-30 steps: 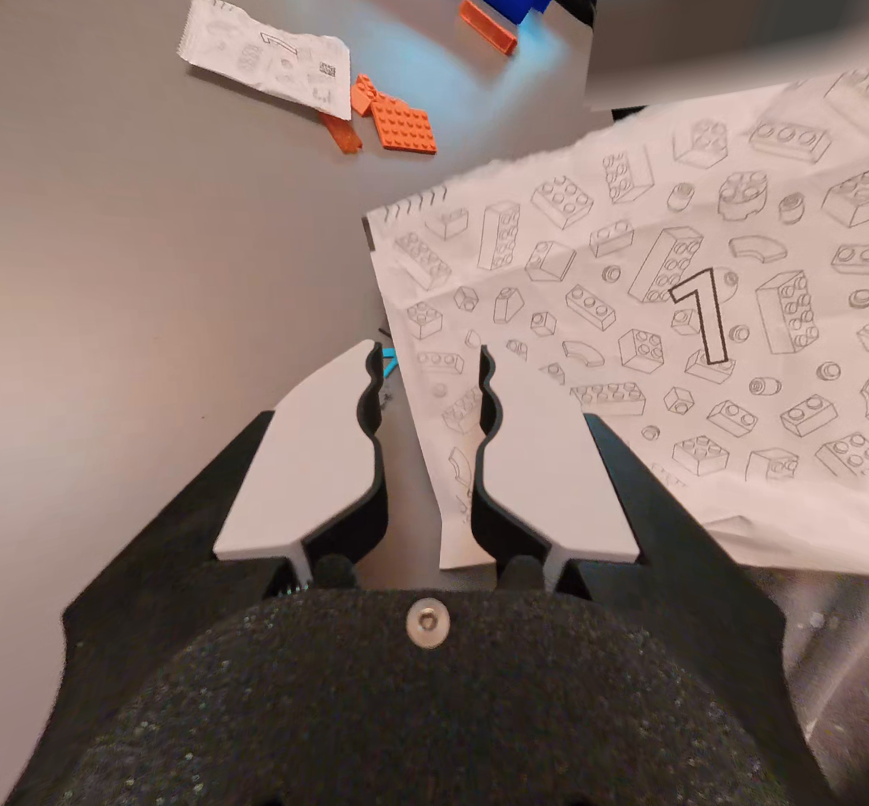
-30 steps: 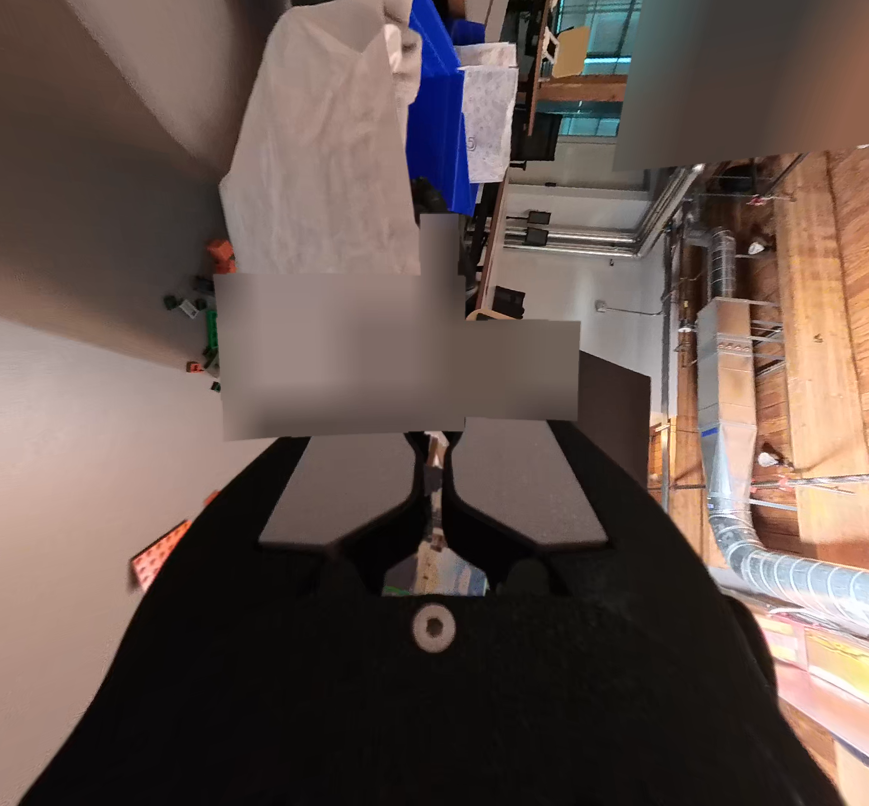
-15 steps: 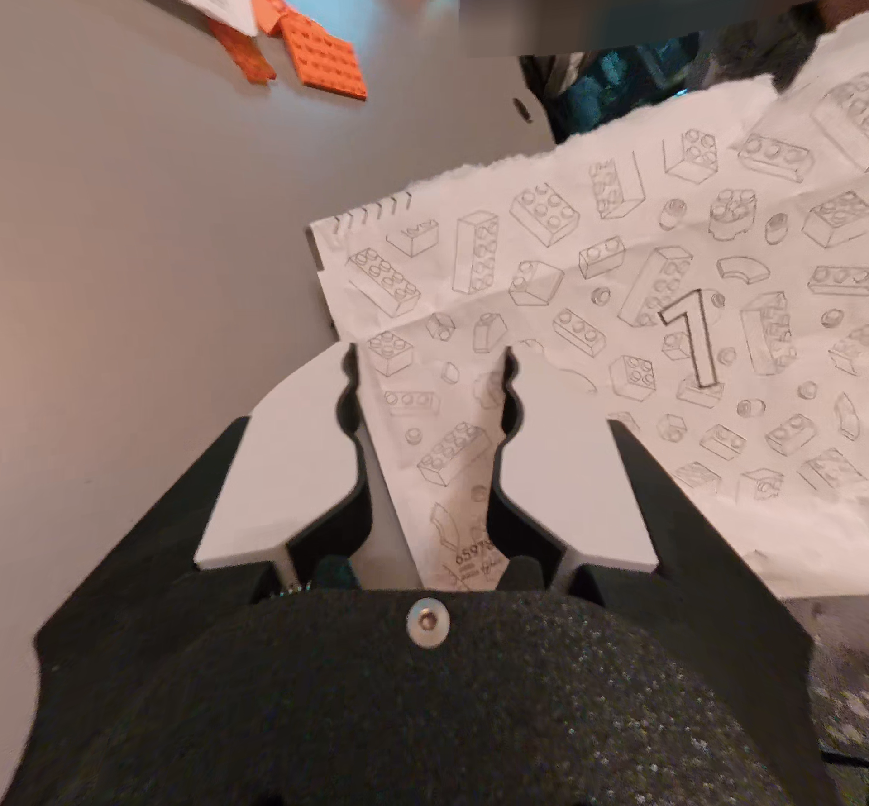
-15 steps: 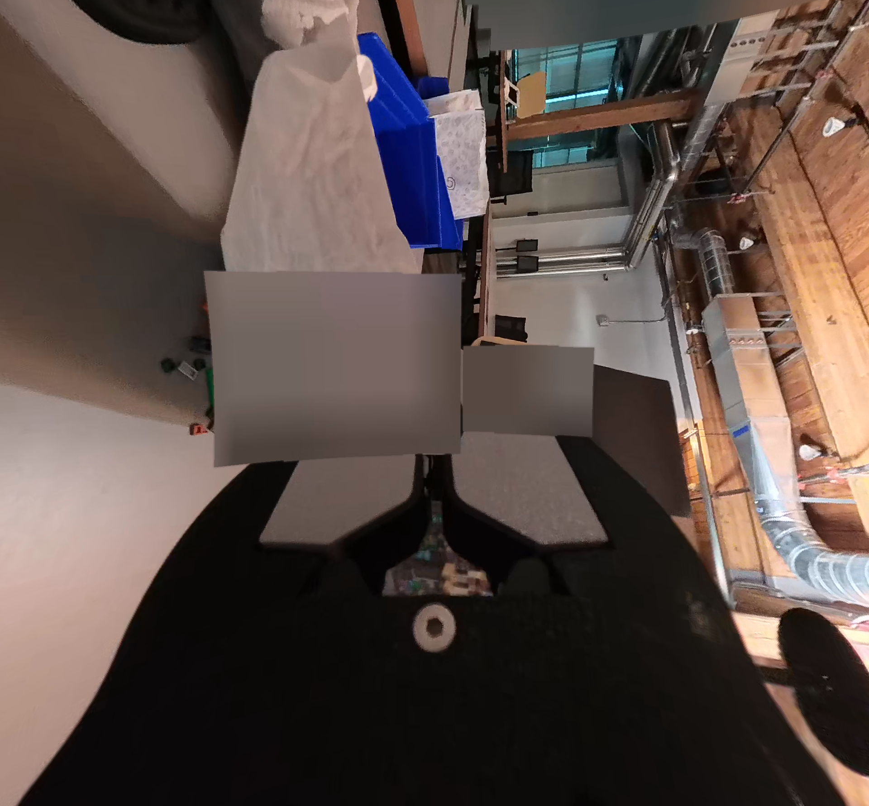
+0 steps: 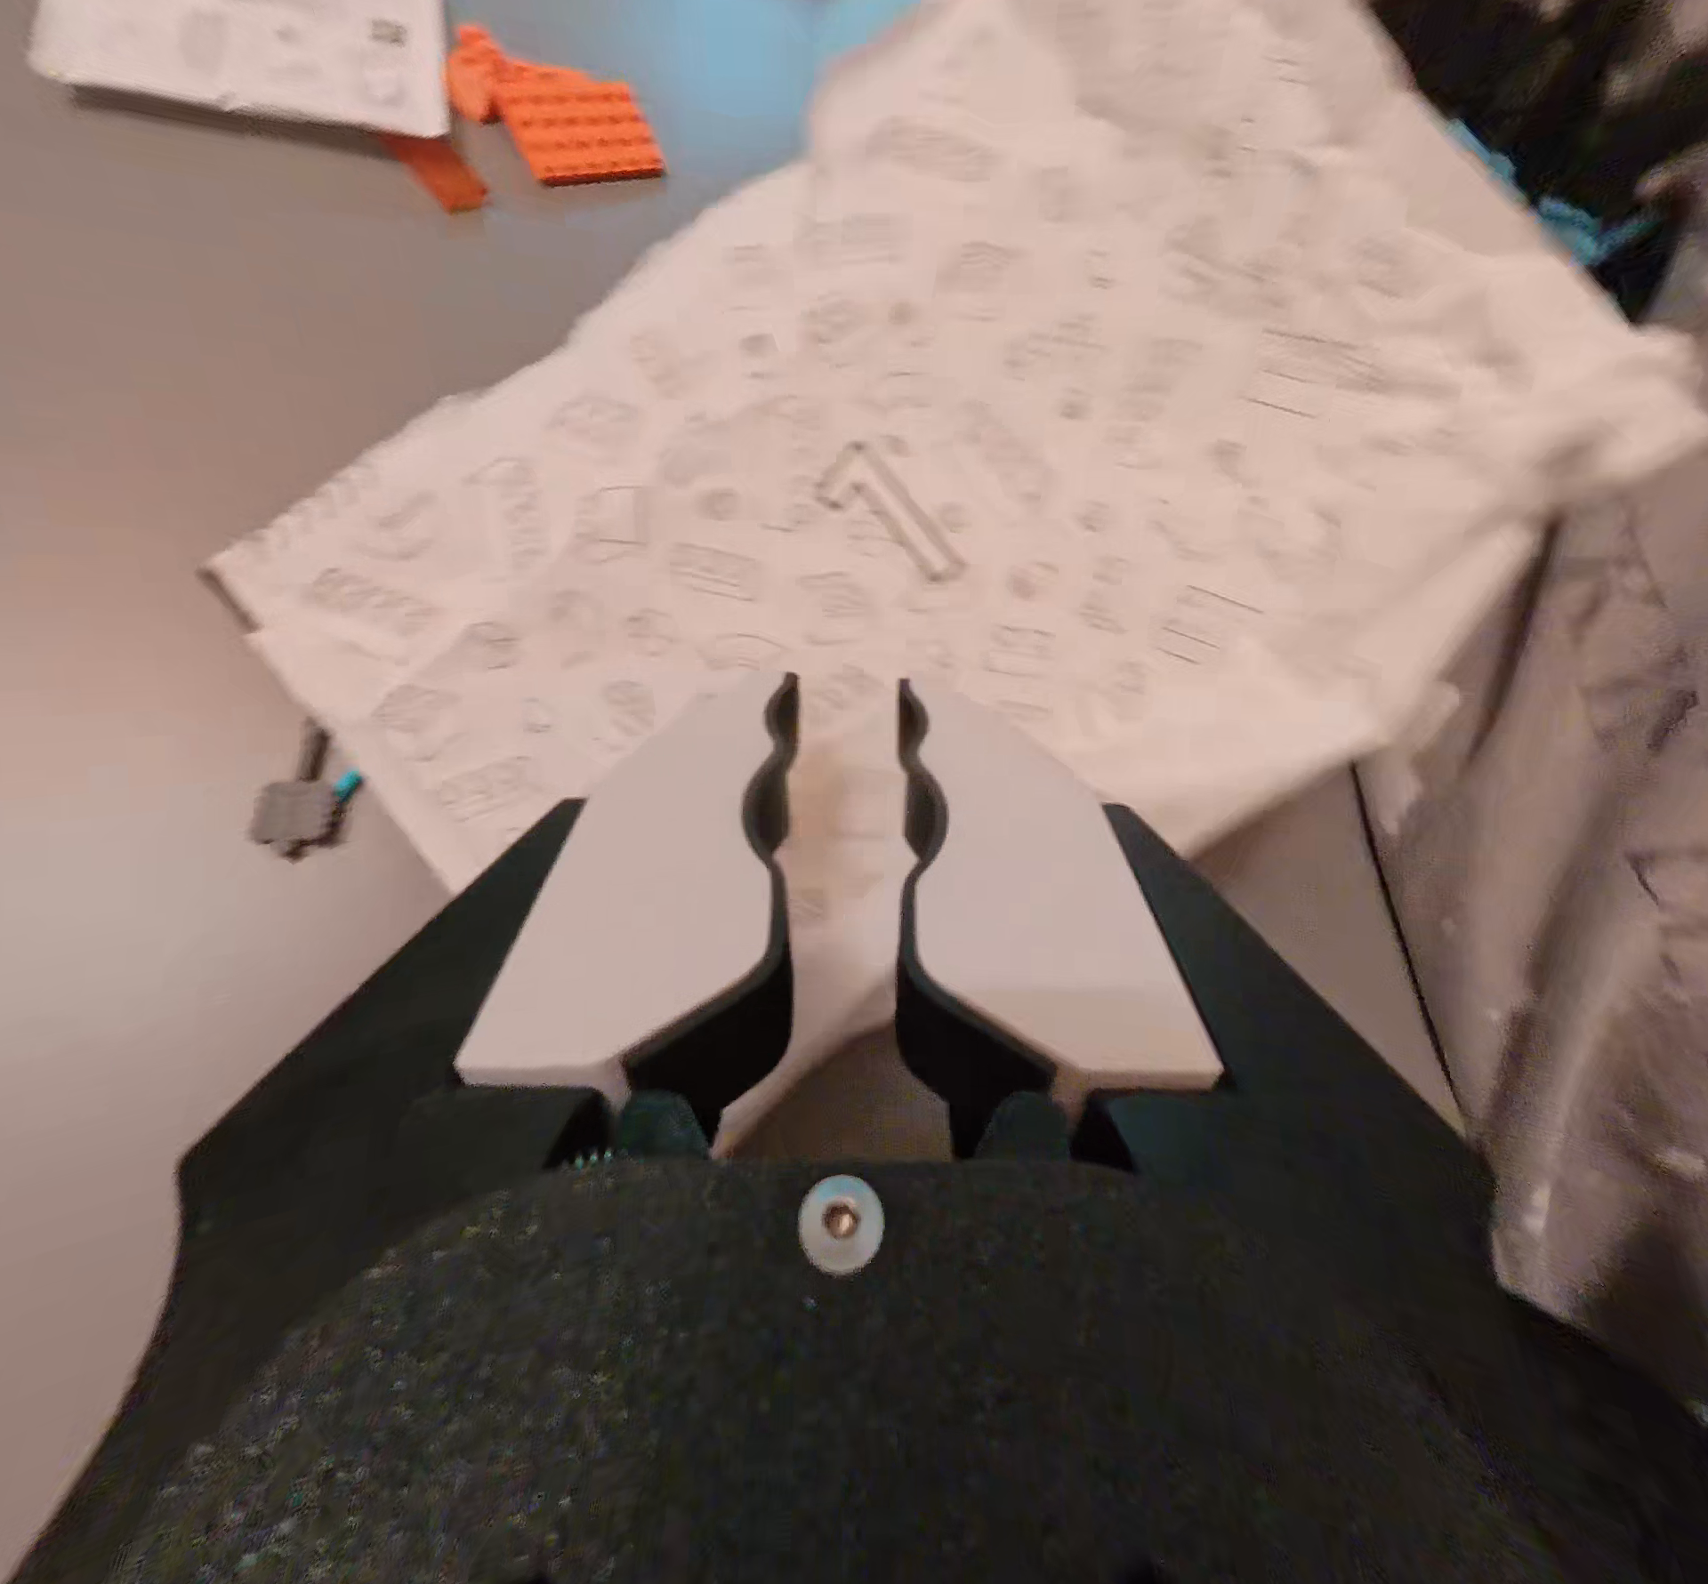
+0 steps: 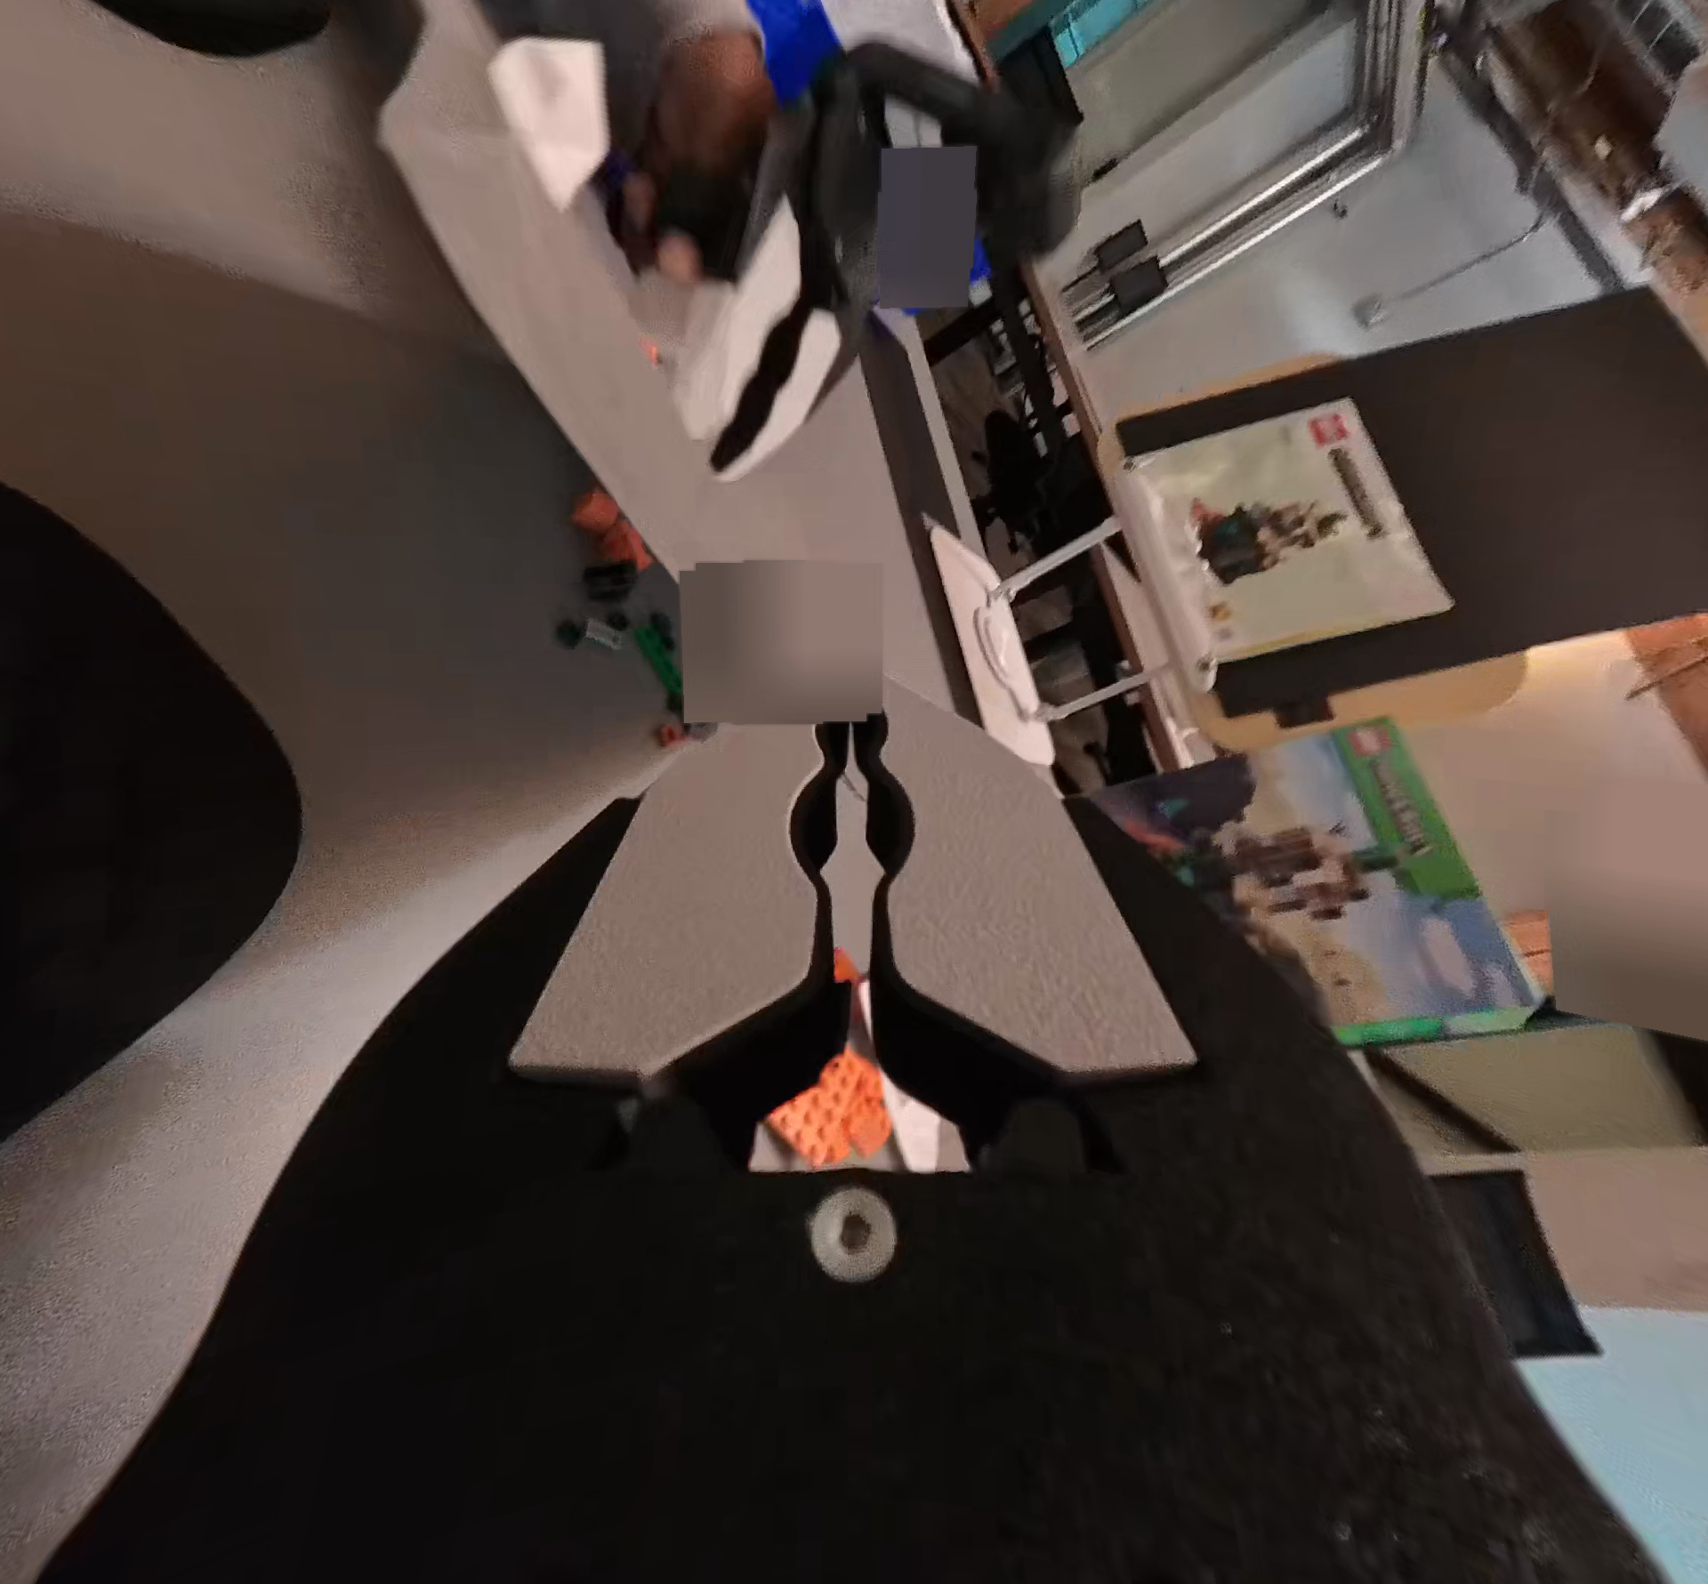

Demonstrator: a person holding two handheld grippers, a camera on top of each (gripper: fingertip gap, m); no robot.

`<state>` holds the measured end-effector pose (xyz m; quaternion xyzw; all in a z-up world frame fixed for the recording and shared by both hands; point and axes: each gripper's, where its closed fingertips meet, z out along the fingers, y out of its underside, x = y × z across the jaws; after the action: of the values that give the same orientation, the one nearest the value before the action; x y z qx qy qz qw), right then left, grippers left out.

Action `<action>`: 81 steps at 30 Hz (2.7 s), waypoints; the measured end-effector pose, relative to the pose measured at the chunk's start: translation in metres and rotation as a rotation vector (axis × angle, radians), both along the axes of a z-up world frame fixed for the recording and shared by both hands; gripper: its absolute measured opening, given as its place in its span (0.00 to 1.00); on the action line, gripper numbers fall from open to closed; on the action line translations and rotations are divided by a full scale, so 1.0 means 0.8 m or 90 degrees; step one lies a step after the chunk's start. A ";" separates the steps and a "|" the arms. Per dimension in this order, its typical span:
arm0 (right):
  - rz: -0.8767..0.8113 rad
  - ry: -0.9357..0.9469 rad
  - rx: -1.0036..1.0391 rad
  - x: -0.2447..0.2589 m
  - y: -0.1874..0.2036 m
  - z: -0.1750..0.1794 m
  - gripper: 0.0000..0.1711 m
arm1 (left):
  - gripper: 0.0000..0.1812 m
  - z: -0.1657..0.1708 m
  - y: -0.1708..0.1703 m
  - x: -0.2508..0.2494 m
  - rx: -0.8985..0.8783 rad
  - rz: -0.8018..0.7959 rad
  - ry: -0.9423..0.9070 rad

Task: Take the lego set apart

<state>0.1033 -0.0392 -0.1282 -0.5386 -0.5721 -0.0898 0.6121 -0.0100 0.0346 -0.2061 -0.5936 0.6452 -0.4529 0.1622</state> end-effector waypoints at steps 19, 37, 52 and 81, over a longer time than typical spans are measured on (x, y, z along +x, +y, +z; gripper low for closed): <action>-0.088 0.107 -0.152 0.037 0.035 -0.031 0.02 | 0.10 -0.008 -0.066 0.026 0.502 -0.049 -0.078; -0.069 0.697 -0.743 -0.017 -0.007 -0.014 0.38 | 0.00 0.031 -0.049 0.036 0.780 0.071 -0.131; -0.068 0.609 -0.670 0.001 0.059 -0.029 0.00 | 0.19 0.053 -0.070 0.013 0.653 0.084 -0.171; 0.185 0.383 -0.455 -0.007 0.008 0.006 0.00 | 0.00 0.077 -0.014 -0.063 0.237 0.128 -0.232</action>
<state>0.0974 -0.0328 -0.1232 -0.6317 -0.4340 0.3582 0.5332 -0.0602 0.0237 -0.1444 -0.5233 0.6154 -0.4074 0.4260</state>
